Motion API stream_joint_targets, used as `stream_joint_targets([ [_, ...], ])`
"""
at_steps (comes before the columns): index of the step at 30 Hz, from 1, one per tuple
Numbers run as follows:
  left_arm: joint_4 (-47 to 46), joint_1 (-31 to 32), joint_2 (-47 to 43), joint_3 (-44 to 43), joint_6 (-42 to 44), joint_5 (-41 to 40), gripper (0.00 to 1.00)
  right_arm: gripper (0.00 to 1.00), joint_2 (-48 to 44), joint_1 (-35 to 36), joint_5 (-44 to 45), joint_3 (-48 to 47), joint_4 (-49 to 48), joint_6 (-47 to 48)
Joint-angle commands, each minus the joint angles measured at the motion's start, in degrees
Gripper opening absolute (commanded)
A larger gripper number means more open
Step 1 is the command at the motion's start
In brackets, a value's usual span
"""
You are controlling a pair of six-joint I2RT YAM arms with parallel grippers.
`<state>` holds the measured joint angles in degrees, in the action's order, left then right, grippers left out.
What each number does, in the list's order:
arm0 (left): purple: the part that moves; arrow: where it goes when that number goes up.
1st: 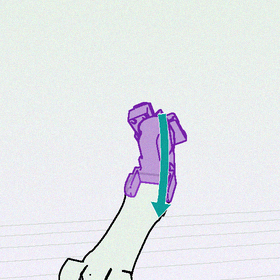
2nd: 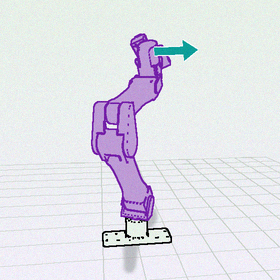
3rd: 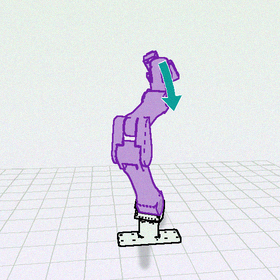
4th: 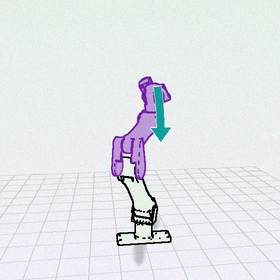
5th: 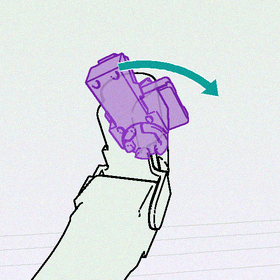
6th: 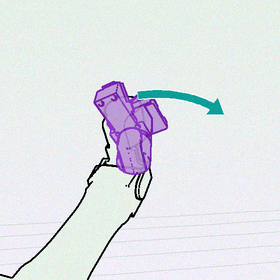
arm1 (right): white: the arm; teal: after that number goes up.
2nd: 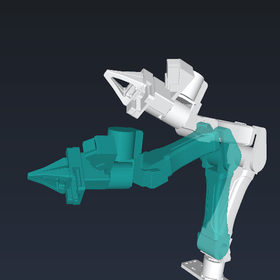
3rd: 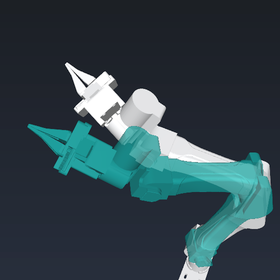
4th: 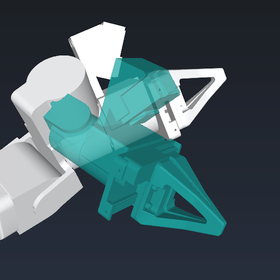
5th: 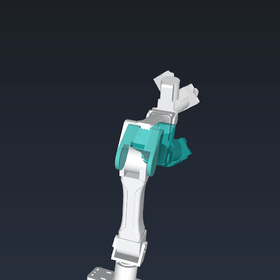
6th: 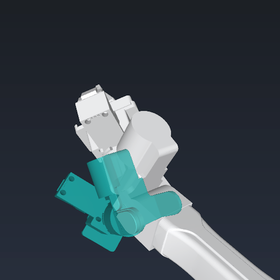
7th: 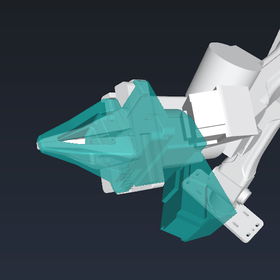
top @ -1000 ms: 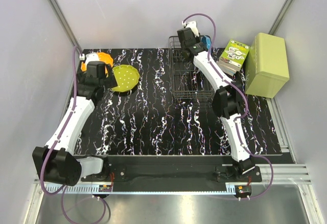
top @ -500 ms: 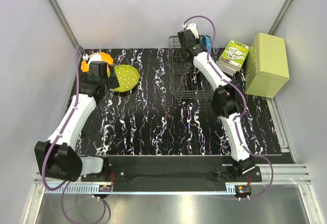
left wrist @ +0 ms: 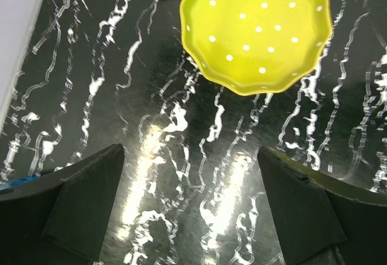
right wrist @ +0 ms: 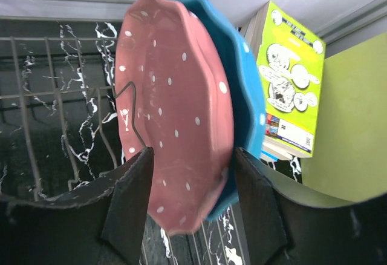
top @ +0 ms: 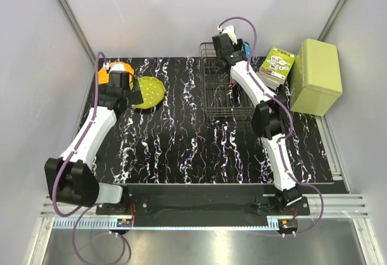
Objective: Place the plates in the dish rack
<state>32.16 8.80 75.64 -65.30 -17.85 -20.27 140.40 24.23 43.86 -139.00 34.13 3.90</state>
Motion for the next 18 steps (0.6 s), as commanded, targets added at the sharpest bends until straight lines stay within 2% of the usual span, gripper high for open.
stream_joint_targets([
  [1, -6.1, -0.3, 5.0, -4.4, 6.9, -4.9, 0.99, 0.64, -10.1, 1.5, 1.8, 0.3, -2.3, 1.8],
  [3, -8.4, -0.8, 10.0, -6.5, 11.2, -5.2, 0.99, 0.65, -11.8, 3.2, 1.7, 0.5, -2.2, 2.6],
  [6, -6.7, -2.1, 18.2, -12.7, 15.9, 3.4, 0.99, 0.67, -15.2, 5.8, 0.9, 2.2, -2.2, 4.0],
  [7, -5.4, -2.5, 20.5, -14.8, 17.0, 6.4, 0.99, 0.73, -17.7, 6.2, -0.4, 3.5, -1.5, 4.1],
  [8, -2.8, -2.8, 25.1, -19.0, 19.8, 12.3, 0.92, 0.80, -18.9, 6.6, -4.5, 4.9, -0.8, 3.6],
  [10, -1.8, -3.2, 31.3, -22.8, 23.2, 15.6, 0.87, 0.92, -22.7, 7.0, -10.9, 8.9, 3.1, 1.6],
  [11, -1.1, -3.2, 33.2, -26.4, 24.3, 16.3, 0.78, 0.94, -23.9, 7.0, -19.1, 10.6, 4.2, 1.2],
  [13, -0.9, -3.2, 38.0, -30.0, 27.0, 17.5, 0.63, 0.96, -26.7, 7.0, -26.2, 15.3, 7.1, -0.2],
  [14, 0.0, -3.2, 39.4, -33.3, 27.9, 18.2, 0.33, 0.99, -27.3, 7.0, -30.3, 17.6, 8.0, -1.1],
  [15, 0.6, -3.2, 40.8, -34.7, 28.5, 18.6, 0.16, 1.00, -28.2, 7.0, -31.7, 18.6, 9.5, -1.8],
  [17, 2.3, -3.3, 43.5, -37.5, 29.0, 19.4, 0.00, 1.00, -29.3, 7.0, -36.2, 20.8, 9.9, -1.7],
  [18, 3.2, -3.2, 44.3, -38.3, 29.4, 19.9, 0.00, 1.00, -30.2, 6.9, -36.6, 22.6, 9.9, -1.7],
])
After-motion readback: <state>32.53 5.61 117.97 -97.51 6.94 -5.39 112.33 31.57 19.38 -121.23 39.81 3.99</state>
